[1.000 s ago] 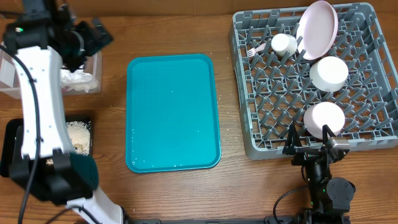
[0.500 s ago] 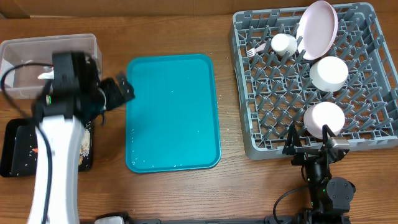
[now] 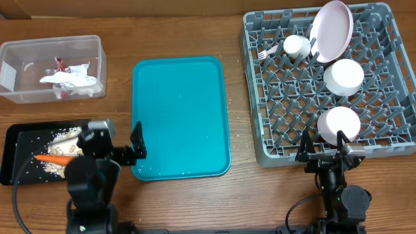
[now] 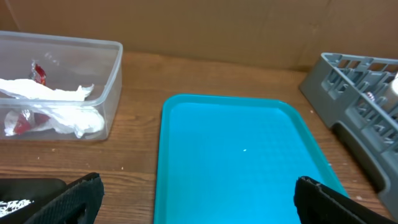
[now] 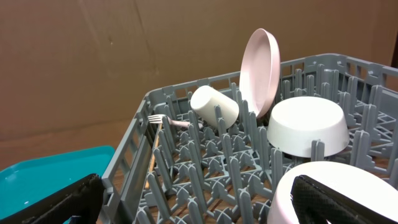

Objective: Sort waste into correct bins and load items into the dishwasher rack

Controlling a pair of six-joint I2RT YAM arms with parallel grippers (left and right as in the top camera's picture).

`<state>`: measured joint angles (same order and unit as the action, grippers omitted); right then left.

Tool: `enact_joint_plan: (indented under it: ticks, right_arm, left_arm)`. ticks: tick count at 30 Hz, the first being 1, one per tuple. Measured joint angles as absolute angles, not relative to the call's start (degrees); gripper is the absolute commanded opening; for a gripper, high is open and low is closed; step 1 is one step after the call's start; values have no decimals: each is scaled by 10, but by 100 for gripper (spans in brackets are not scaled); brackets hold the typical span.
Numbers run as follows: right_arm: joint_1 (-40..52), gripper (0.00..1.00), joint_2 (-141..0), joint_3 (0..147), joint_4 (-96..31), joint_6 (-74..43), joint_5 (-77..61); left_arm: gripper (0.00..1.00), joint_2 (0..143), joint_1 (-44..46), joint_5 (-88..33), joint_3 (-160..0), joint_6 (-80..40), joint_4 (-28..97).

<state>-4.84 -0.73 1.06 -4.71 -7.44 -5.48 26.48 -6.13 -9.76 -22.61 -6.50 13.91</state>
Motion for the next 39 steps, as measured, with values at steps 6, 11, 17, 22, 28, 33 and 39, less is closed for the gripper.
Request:
enact_joint_plan:
  ticks: [6,11,17,22,28,33,39]
  right_arm:
    - [-48,100,-7,11,-47,-75,-55]
    - [-48,100,-7,11,-47,-74,-55]
    - [-48,100,-7,11,-47,-74,-55]
    - [-48,100,-7,11,-47,-74,-55]
    - [-48,100,-7,11,-47,-74,-55]
    - [-48,100,-7,11,-47,-74,-55]
    - [-48,100,-7,11,-47,-74,-55]
  left_arm:
    - [100,177,-62,-89,-123,-55,84]
    - [100,98,-68,-81,-70,-55,43]
    - [100,36,-68,-81,-15,-56,29]
    - [100,11,-68,-79,-5,-55,27]
    - [100,9,-68,-68,-5,-55,38]
    - [100,9,-68,-66,-5,-55,38]
    - [100,9,-68,-66,-5,-55,38]
